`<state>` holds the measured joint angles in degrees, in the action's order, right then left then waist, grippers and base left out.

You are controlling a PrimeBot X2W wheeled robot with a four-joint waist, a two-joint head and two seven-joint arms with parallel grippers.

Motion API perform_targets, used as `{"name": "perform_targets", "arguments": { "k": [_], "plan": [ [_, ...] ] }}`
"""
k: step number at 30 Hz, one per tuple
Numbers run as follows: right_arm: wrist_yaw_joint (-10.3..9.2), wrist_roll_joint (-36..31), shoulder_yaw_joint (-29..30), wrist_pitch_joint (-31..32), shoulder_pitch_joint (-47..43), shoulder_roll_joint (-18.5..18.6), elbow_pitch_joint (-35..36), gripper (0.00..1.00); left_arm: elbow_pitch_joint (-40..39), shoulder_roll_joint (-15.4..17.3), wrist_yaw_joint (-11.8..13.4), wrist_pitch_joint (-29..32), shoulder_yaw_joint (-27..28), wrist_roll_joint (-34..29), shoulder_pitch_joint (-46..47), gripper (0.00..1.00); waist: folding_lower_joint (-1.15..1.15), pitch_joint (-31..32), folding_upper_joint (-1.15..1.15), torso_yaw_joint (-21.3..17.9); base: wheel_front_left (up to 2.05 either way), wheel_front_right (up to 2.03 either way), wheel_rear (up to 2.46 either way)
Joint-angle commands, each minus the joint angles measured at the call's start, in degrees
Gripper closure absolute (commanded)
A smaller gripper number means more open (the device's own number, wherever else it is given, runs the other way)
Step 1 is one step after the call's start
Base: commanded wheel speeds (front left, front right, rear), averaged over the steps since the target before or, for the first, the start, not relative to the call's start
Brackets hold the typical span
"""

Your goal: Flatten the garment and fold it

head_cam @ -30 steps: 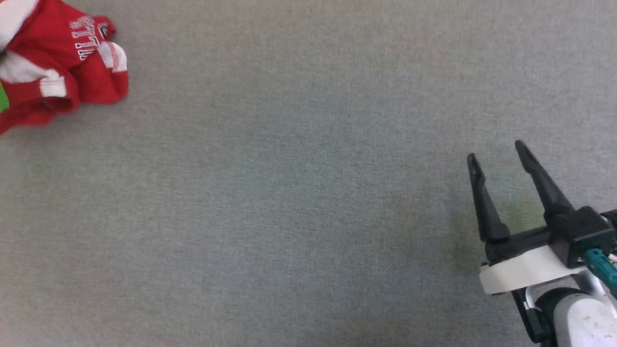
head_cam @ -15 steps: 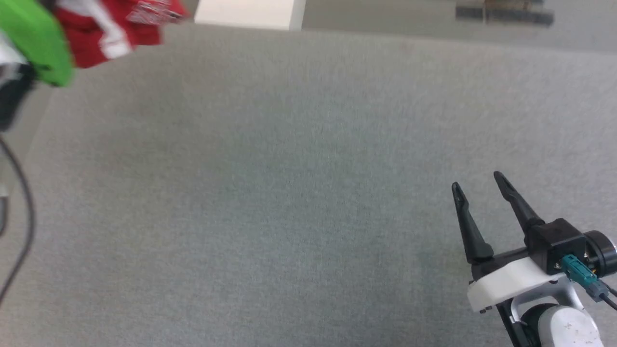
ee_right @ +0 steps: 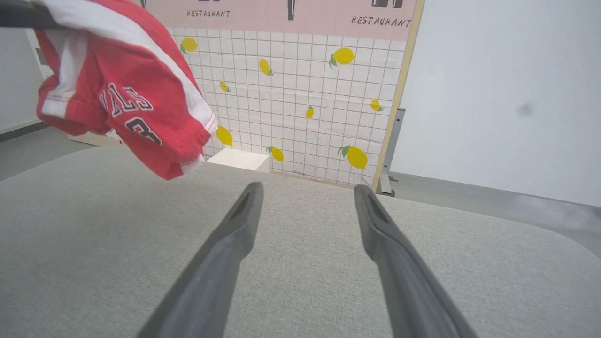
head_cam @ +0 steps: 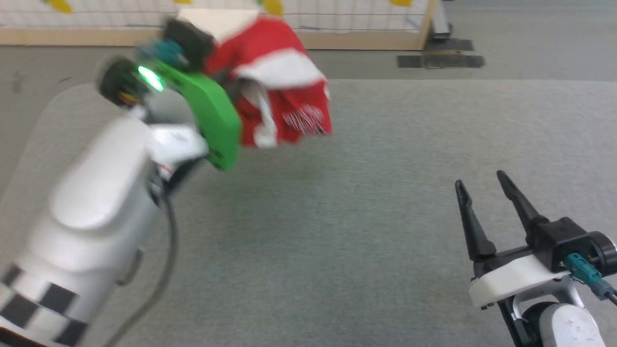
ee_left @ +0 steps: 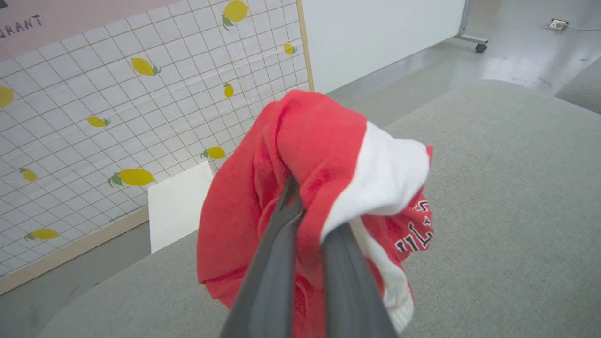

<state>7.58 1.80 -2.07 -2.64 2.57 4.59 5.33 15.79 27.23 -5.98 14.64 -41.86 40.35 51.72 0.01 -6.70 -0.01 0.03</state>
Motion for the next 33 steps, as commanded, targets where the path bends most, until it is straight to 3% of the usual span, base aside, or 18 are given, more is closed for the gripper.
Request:
{"name": "perform_targets", "arguments": {
  "k": [1, 5, 12, 13, 14, 25, 33],
  "plan": [
    [-0.09, 0.5, 0.4, -0.6, 1.1, -0.2, 0.2, 0.0, 0.5, -1.2, 0.8, -0.9, -1.4, -1.7, -1.6, 1.0, -0.01, -1.9, 0.01, -5.6, 0.0, 0.0, 0.0],
    [-0.09, 0.6, 0.6, -1.2, 2.3, -0.6, -0.2, 0.0, 3.0, -3.4, 1.7, -3.1, -5.9, -6.0, -4.4, 1.0, -0.01, -4.4, 0.01, -9.7, 0.0, 0.0, 0.0],
    [-0.09, 0.6, 1.1, -2.9, 2.9, -1.4, -1.5, 0.0, 6.6, -8.0, 2.6, -3.9, -10.3, -7.1, -8.4, 1.0, -0.01, -7.3, 0.01, -13.3, 0.0, 0.0, 0.0],
    [-0.09, 0.5, 1.2, -3.1, 2.9, -1.5, -1.8, 0.0, 7.2, -8.4, 2.4, -3.6, -11.0, -7.0, -9.2, 0.63, -0.01, -7.5, 0.01, -13.4, 0.0, 0.0, 0.0],
    [-0.09, 0.5, 1.2, -3.2, 2.9, -1.5, -2.1, 0.0, 7.6, -8.7, 2.4, -3.5, -11.3, -6.8, -9.8, 0.0, -0.01, -7.6, 0.01, -13.4, 0.0, 0.0, 0.0],
    [-0.09, -0.6, 1.6, -2.3, 2.2, -1.7, -3.6, 0.0, 7.7, -9.5, 1.3, -3.4, -10.8, -3.5, -10.4, 0.0, -0.01, -3.4, 0.01, -7.5, 0.0, 0.0, 0.0],
    [-0.09, 0.6, 4.2, 0.3, 0.9, -0.8, -3.7, 0.0, 2.2, -6.7, 3.8, -5.7, -4.8, 0.2, -9.8, 0.0, -0.01, 2.1, 0.01, -1.6, 0.0, 0.0, 0.0]
  ]
}}
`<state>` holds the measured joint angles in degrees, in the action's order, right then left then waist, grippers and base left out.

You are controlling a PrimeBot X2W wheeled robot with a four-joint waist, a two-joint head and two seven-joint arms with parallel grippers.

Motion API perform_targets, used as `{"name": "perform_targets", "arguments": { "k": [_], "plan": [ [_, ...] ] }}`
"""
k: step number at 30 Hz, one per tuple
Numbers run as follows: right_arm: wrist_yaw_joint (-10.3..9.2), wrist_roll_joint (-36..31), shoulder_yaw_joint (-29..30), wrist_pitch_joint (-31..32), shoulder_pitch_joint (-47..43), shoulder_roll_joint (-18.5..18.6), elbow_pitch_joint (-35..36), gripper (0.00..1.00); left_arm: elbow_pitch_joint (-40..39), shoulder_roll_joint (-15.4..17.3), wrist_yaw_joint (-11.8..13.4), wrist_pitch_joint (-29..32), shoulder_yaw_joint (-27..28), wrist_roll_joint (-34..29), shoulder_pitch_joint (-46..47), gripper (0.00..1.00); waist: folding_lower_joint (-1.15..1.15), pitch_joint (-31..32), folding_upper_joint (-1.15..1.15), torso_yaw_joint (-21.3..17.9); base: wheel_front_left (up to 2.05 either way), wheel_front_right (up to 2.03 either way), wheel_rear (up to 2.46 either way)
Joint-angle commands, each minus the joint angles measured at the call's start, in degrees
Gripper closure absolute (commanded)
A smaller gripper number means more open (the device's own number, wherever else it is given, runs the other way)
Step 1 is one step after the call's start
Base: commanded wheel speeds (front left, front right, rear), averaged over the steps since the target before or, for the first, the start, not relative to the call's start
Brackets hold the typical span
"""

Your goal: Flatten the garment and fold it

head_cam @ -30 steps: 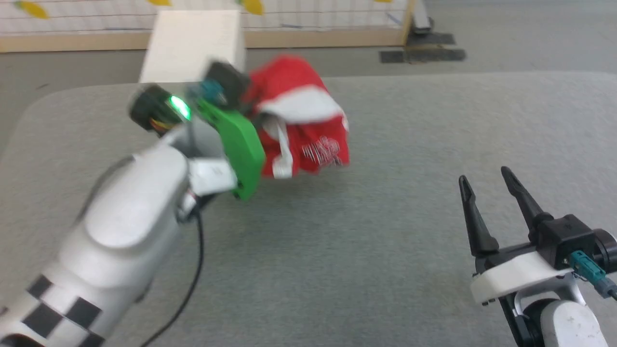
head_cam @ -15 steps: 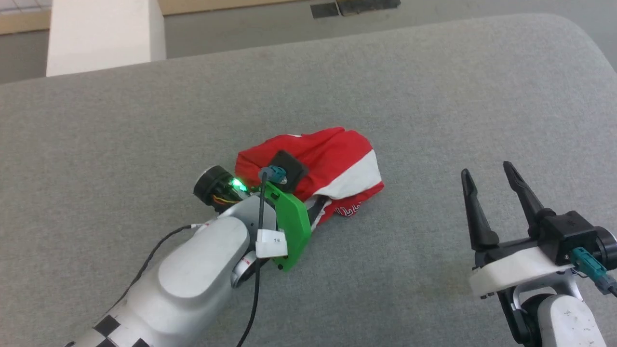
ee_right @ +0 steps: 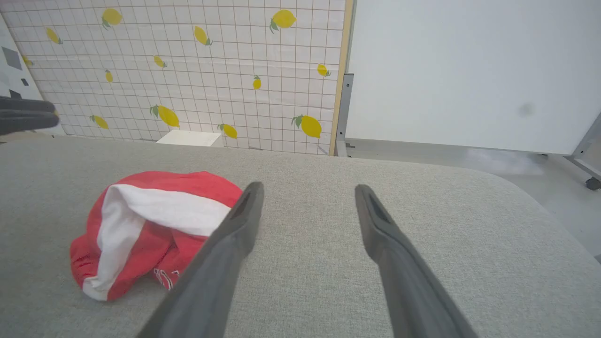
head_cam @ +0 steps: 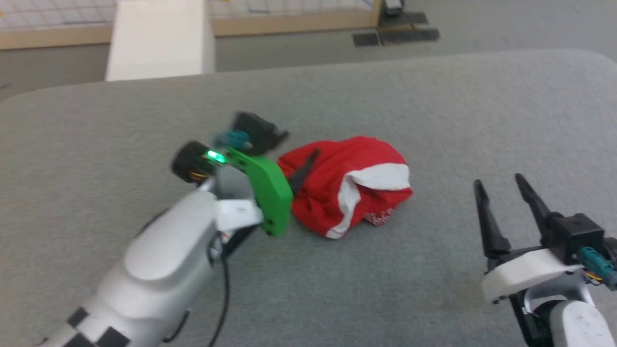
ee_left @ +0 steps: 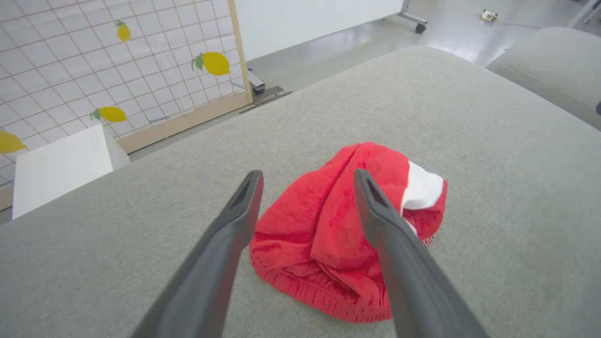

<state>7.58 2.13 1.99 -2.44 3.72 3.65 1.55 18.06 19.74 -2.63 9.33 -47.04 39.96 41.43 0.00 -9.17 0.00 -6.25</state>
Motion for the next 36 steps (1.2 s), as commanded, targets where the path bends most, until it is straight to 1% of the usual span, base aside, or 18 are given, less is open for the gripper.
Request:
{"name": "perform_targets", "arguments": {
  "k": [1, 4, 6, 7, 10, 12, 15, 20, 22, 24, 28, 36],
  "plan": [
    [-0.09, 0.5, 0.7, 0.2, -0.3, 0.4, 0.3, 0.0, -0.9, 1.6, 1.3, -0.8, 1.4, 0.9, 0.4, 0.0, 0.0, 5.2, 0.0, 5.4, 0.0, 0.0, 0.0],
    [-0.09, 1.0, 1.4, 0.5, -0.6, 1.1, 1.0, 0.0, -2.9, 3.9, 4.3, -2.3, 4.3, 1.2, -0.5, 0.0, 0.0, 6.4, 0.0, 7.0, 0.0, 0.0, 0.0],
    [-0.09, 1.8, 1.6, 0.7, -0.8, 1.2, 1.5, 0.0, -4.0, 5.9, 7.4, -4.1, 6.3, 0.4, -1.7, 0.0, 0.0, 6.9, 0.0, 7.8, 0.0, 0.0, 0.0],
    [-0.09, 2.7, 1.4, 1.2, -0.8, 1.7, 2.0, 0.0, -5.3, 7.4, 11.0, -6.3, 8.6, 0.1, -3.8, 0.0, 0.0, 7.2, 0.0, 8.3, 0.0, 0.0, 0.0],
    [-0.09, 3.4, 0.9, 1.6, -0.9, 3.3, 3.0, 0.0, -8.0, 8.8, 15.4, -9.4, 11.5, 0.8, -8.8, 0.0, 0.0, 7.6, 0.0, 8.7, 0.0, 0.0, 0.0],
    [-0.09, 3.9, 0.9, 1.9, -1.2, 3.9, 3.7, 0.0, -10.3, 9.5, 17.1, -11.2, 12.4, 1.4, -12.6, 0.0, 0.0, 8.0, 0.0, 8.8, 0.0, 0.0, 0.0],
    [-0.09, 4.3, 0.9, 2.1, -2.0, 4.2, 4.7, 0.0, -13.7, 10.2, 18.9, -13.5, 12.6, 1.5, -18.2, 0.0, 0.0, 8.4, 0.0, 8.8, 0.0, 0.0, 0.0],
    [-0.09, 3.7, 0.5, 1.9, -4.0, 3.8, 5.9, 0.0, -18.4, 10.9, 22.8, -15.6, 12.0, 0.9, -26.1, 0.0, 0.0, 9.1, 0.0, 8.5, 0.0, 0.0, 0.0],
    [-0.09, 3.4, 0.9, 1.6, -4.6, 3.3, 6.3, 0.0, -19.9, 11.2, 24.0, -15.6, 11.3, 0.4, -28.2, 0.0, 0.0, 9.0, 0.0, 8.4, 0.0, 0.0, 0.0],
    [-0.09, 3.2, 1.1, 1.4, -5.1, 2.8, 6.5, 0.0, -21.1, 11.5, 24.7, -15.1, 10.4, 0.0, -29.8, 0.0, 0.0, 8.8, 0.0, 8.3, 0.0, 0.0, 0.0],
    [-0.09, 2.9, 0.6, 1.7, -5.6, 2.2, 6.8, 0.0, -22.8, 11.4, 25.2, -13.6, 8.9, -0.1, -31.2, 0.0, 0.0, 8.4, 0.0, 8.4, 0.0, 0.0, 0.0],
    [-0.09, 2.9, -0.1, 2.4, -5.1, 2.3, 7.0, 0.0, -25.7, 12.0, 25.6, -10.8, 8.7, 0.7, -30.3, 0.0, 0.0, 7.0, 0.0, 7.9, 0.0, 0.0, 0.0]
  ]
}}
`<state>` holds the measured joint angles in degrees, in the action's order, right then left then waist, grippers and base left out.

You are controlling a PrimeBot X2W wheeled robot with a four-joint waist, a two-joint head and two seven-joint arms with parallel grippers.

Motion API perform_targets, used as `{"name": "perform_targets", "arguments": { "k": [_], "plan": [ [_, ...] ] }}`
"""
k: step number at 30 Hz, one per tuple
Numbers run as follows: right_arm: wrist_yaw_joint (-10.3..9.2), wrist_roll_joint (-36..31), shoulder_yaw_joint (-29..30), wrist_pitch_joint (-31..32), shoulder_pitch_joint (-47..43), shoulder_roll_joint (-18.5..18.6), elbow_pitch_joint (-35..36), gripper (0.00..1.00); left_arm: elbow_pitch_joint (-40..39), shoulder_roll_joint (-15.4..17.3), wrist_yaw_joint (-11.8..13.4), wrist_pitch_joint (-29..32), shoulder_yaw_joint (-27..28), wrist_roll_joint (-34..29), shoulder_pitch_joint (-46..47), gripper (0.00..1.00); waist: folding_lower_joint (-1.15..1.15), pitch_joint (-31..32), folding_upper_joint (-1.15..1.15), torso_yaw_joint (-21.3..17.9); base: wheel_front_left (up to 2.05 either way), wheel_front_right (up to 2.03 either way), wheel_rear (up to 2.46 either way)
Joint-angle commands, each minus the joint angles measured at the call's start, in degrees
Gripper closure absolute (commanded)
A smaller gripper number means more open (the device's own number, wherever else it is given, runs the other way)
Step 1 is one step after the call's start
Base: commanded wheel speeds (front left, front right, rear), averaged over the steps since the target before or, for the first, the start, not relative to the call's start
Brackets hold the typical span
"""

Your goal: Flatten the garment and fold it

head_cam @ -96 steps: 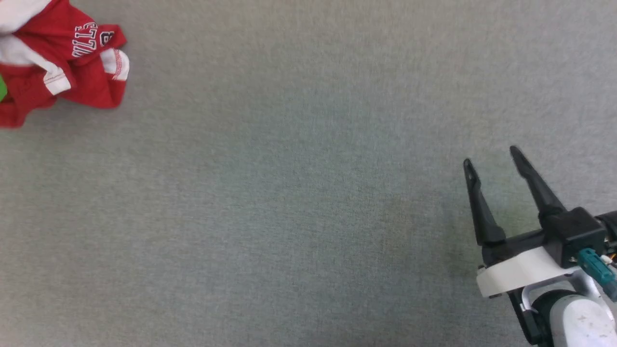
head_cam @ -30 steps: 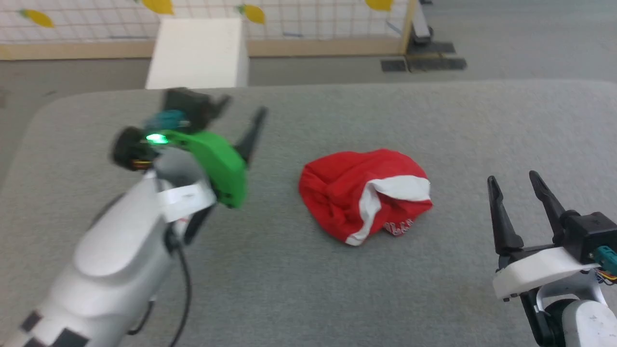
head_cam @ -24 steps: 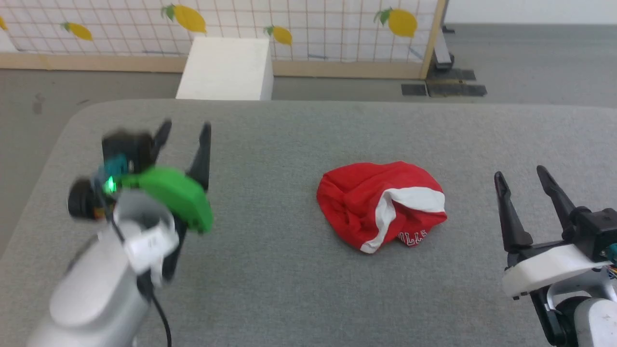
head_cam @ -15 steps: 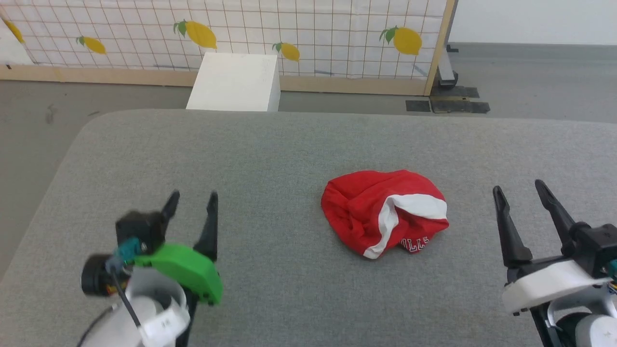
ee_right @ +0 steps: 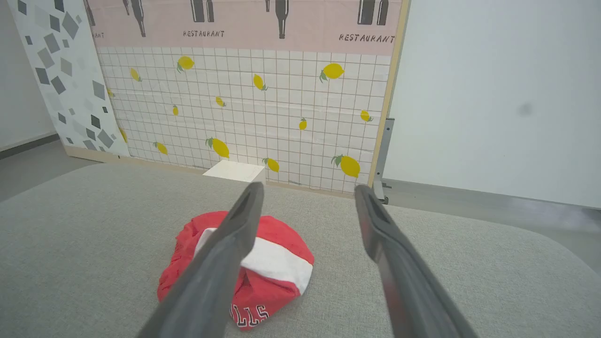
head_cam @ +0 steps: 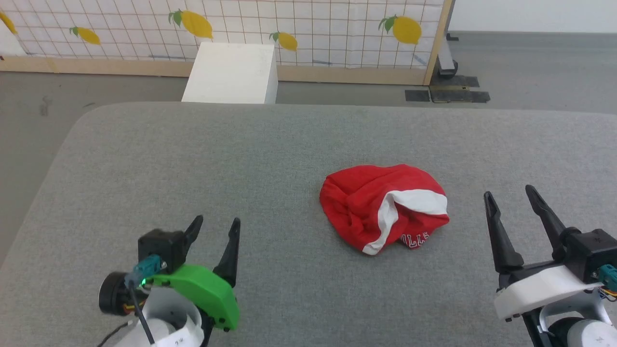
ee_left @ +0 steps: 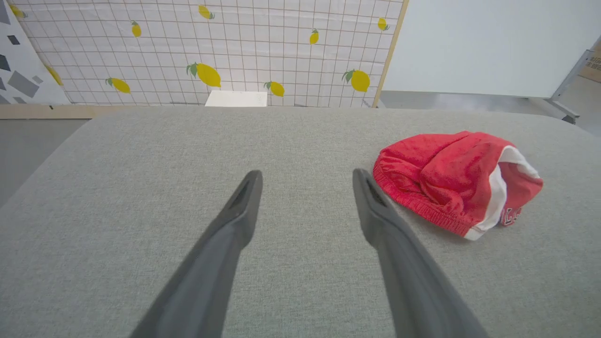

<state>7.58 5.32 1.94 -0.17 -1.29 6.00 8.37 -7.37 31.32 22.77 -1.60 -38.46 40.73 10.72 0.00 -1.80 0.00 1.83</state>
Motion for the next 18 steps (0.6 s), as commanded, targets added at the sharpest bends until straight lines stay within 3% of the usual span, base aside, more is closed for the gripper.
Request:
{"name": "perform_targets", "arguments": {
  "k": [1, 4, 10, 18],
  "plan": [
    [-0.09, -0.3, 0.0, 0.1, 0.0, 0.0, 0.2, 0.0, -1.2, 0.6, 0.2, 1.0, 0.2, 0.1, 1.0, 0.0, 0.0, -0.6, 0.0, -0.3, 0.0, 0.0, 0.0],
    [-0.09, -0.5, 0.1, 0.1, 0.1, 0.2, 0.4, 0.0, -3.7, 0.9, -0.5, 5.3, -0.5, 1.2, 3.3, 0.0, 0.0, -1.7, 0.0, -0.8, 0.0, 0.0, 0.0],
    [-0.09, -0.9, -0.4, 0.1, 0.9, 0.5, 1.2, 0.0, -7.8, 0.5, -3.3, 21.7, -5.8, 5.0, 10.7, 0.0, 0.0, -5.3, 0.0, -2.6, 0.0, 0.0, 0.0],
    [-0.09, -1.8, -0.9, -0.9, 2.0, 0.4, 1.9, 0.0, -6.7, -1.8, -4.3, 40.4, -11.4, 8.5, 20.5, 0.0, 0.0, -10.7, 0.0, -5.8, 0.0, 0.0, 0.0]
  ]
}}
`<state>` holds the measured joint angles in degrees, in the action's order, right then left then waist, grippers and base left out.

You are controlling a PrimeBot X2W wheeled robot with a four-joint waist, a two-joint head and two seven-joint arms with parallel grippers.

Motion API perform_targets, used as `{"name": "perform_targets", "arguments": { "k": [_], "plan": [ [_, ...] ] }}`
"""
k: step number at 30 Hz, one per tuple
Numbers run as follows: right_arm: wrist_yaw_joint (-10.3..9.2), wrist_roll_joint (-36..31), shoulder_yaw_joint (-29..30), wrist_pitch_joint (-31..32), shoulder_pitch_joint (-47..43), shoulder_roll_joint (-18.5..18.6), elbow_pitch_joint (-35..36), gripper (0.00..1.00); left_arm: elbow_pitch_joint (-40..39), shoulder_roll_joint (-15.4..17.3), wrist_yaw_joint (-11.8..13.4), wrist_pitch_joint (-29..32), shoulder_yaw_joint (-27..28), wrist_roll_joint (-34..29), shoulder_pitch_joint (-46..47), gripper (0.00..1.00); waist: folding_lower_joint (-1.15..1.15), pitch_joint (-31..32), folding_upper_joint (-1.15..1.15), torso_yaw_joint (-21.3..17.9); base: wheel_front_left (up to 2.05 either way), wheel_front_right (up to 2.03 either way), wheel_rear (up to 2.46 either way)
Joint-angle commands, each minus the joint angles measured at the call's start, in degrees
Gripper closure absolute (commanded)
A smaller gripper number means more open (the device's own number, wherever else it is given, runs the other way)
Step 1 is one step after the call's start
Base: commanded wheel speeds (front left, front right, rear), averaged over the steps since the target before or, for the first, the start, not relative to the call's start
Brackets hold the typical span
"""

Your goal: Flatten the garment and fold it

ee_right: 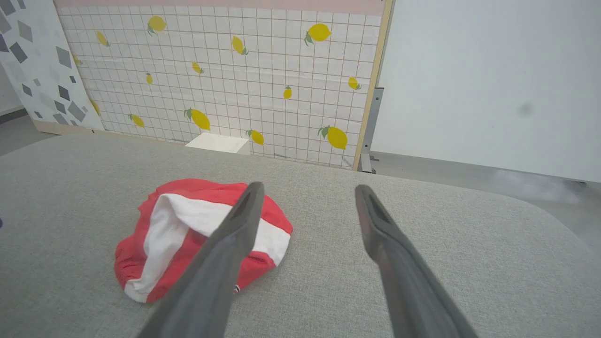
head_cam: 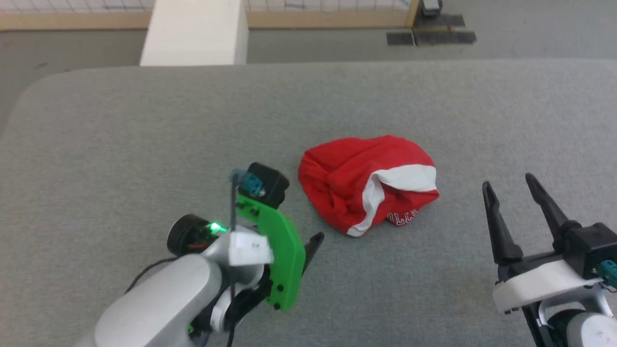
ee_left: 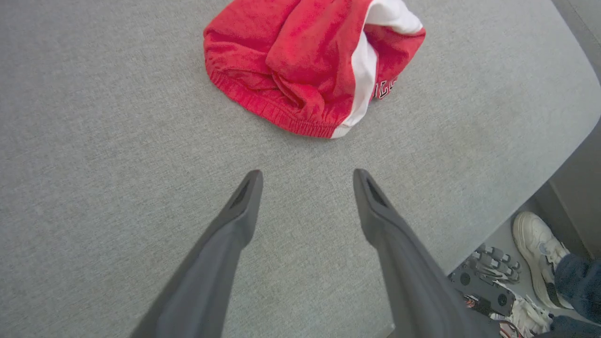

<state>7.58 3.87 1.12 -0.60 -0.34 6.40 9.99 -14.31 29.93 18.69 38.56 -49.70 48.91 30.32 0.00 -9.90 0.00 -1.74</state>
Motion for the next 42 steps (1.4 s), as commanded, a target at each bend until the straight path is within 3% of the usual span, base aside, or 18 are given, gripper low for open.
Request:
{"name": "perform_targets", "arguments": {
  "k": [1, 9, 14, 23, 24, 26, 33, 42],
  "plan": [
    [-0.09, -0.4, 0.0, -0.7, 1.3, -0.1, 0.4, 0.0, 0.8, -0.8, -0.3, 1.8, -0.5, 0.6, 2.0, 0.0, 0.0, -3.5, 0.0, -2.7, 0.0, 0.0, 0.0],
    [-0.09, -1.5, -0.9, -2.1, 2.6, -0.9, 0.4, 0.0, 7.3, -5.3, -0.9, 6.5, -2.4, 0.7, 8.3, 0.0, 0.0, -8.8, 0.0, -5.9, 0.0, 0.0, 0.0],
    [-0.09, -1.7, -0.9, -2.9, 3.8, -1.7, 0.5, 0.0, 11.0, -8.3, -0.5, 6.0, -3.0, -0.9, 11.2, 0.0, 0.0, -11.6, 0.0, -7.8, 0.0, 0.0, 0.0],
    [-0.09, -2.3, -0.7, -4.6, 4.7, -2.8, -0.9, 0.0, 15.4, -8.5, -1.6, 7.7, -5.8, -2.0, 11.9, 0.0, 0.0, -14.4, 0.0, -8.9, 0.0, 0.0, 0.0],
    [-0.09, -2.4, -0.6, -4.7, 4.8, -2.9, -1.1, 0.0, 15.6, -8.2, -2.0, 8.2, -6.3, -2.0, 11.8, 0.53, 0.0, -14.5, 0.0, -8.9, 0.0, 0.0, 0.0],
    [-0.09, -2.6, -0.5, -4.8, 4.8, -3.1, -1.5, 0.0, 15.7, -7.7, -2.6, 8.4, -6.7, -2.0, 11.5, 1.0, 0.0, -14.2, 0.0, -8.5, 0.0, 0.0, 0.0],
    [-0.09, -3.1, -0.3, -4.4, 4.7, -3.2, -3.5, 0.0, 14.2, -5.0, -3.0, 5.8, -6.5, -3.3, 10.4, 1.0, 0.0, -9.1, 0.0, -5.4, 0.0, 0.0, 0.0],
    [-0.09, -3.1, -0.6, -2.1, 2.2, -2.4, -4.9, 0.0, 9.3, 3.5, -0.3, -0.8, -1.1, -7.3, 11.1, 1.0, 0.0, -0.9, 0.0, 0.9, 0.0, 0.0, 0.0]
  ]
}}
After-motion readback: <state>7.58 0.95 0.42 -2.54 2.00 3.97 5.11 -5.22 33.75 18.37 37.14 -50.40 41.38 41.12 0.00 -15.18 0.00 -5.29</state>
